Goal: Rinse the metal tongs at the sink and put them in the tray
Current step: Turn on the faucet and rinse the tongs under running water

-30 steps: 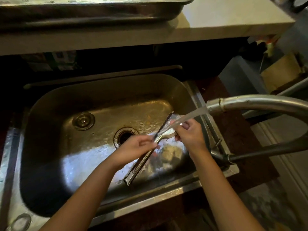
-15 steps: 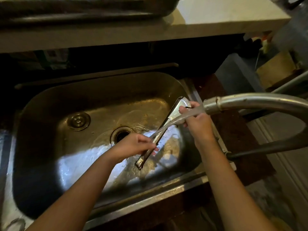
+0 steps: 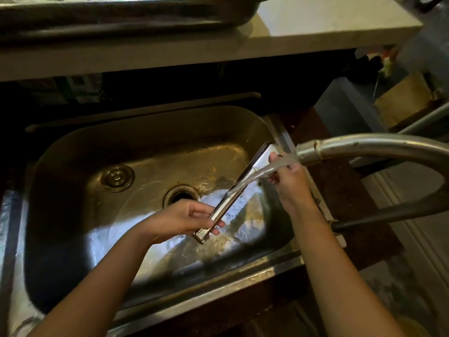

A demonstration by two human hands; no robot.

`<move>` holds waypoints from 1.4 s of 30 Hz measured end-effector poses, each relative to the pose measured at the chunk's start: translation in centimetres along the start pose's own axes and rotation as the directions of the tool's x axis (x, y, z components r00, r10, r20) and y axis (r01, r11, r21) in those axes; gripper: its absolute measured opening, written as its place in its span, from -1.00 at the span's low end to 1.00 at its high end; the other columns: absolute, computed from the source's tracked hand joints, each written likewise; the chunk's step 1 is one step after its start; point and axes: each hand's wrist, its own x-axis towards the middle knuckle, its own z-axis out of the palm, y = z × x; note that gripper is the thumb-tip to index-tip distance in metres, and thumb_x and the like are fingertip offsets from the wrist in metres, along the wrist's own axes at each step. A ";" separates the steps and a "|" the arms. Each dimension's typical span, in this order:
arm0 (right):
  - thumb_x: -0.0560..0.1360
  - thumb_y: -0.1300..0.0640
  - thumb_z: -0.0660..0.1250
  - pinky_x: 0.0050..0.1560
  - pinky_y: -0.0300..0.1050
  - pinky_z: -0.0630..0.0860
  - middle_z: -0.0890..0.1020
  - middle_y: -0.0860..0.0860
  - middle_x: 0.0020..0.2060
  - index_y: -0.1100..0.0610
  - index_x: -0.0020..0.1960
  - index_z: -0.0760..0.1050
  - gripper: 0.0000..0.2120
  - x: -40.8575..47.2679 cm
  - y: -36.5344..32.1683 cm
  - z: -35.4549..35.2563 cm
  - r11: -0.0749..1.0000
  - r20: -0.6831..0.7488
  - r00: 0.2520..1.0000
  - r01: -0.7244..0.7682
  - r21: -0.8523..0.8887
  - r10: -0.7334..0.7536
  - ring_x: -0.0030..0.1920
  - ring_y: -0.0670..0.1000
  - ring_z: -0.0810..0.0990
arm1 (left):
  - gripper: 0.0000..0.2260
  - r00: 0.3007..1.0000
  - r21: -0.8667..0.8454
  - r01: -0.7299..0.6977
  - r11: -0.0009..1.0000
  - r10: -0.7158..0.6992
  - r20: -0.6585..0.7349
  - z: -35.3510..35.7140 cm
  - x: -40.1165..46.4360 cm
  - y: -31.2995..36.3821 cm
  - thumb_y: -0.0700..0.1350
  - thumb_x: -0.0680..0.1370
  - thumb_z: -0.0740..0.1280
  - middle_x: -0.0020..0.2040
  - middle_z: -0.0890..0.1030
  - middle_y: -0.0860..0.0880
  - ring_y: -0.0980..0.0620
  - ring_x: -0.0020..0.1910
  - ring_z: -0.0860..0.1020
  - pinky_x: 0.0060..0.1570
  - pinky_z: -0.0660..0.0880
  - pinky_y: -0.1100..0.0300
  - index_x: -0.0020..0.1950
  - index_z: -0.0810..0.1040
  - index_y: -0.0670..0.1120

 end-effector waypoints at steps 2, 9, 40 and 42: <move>0.51 0.08 0.29 0.04 0.14 0.47 0.60 0.19 -0.22 0.02 -0.14 0.54 -0.91 -0.1 0.2 0.3 0.997 0.005 1.000 -0.004 0.079 0.004 -0.13 0.09 0.49 | -0.77 1.000 -0.053 -0.002 0.999 0.003 0.023 -0.1 -0.7 0.1 -0.15 0.44 0.37 0.05 0.69 -0.07 0.01 -0.04 0.67 -0.17 0.59 0.21 0.08 0.62 0.03; 0.53 -0.10 0.20 -0.22 -0.17 0.46 0.54 0.07 -0.05 0.03 -0.03 0.44 -0.79 -1.0 1.7 3.0 0.973 0.028 0.974 -0.223 -0.068 0.225 -0.18 -0.01 0.54 | -0.56 0.790 0.478 -0.007 0.878 0.298 -0.536 3.3 -0.5 -1.0 -0.24 0.45 0.39 0.04 0.66 0.08 0.14 -0.06 0.60 -0.02 0.50 0.20 0.29 0.47 0.01; 0.48 0.30 0.32 -0.20 -0.33 0.52 0.62 -0.06 -0.24 0.07 -0.13 0.53 -0.86 -0.5 0.1 1.1 0.974 0.378 0.926 0.108 -0.197 -0.026 -0.17 -0.13 0.58 | -0.86 0.993 -0.014 0.063 0.998 -0.064 -0.097 1.2 1.6 0.5 -0.08 0.48 0.36 -0.09 0.73 0.03 0.13 -0.08 0.64 -0.14 0.52 0.26 -0.03 0.68 -0.03; 0.47 0.29 0.34 -0.16 -0.39 0.52 0.60 -0.01 -0.13 0.15 -0.01 0.53 -0.88 -1.2 0.3 2.0 0.966 0.445 0.895 0.091 -0.240 0.026 -0.11 -0.15 0.56 | -0.88 0.990 -0.058 0.003 0.998 -0.011 -0.137 1.4 2.5 1.8 -0.12 0.48 0.35 -0.14 0.73 0.04 0.13 -0.08 0.66 -0.07 0.56 0.21 -0.05 0.68 -0.02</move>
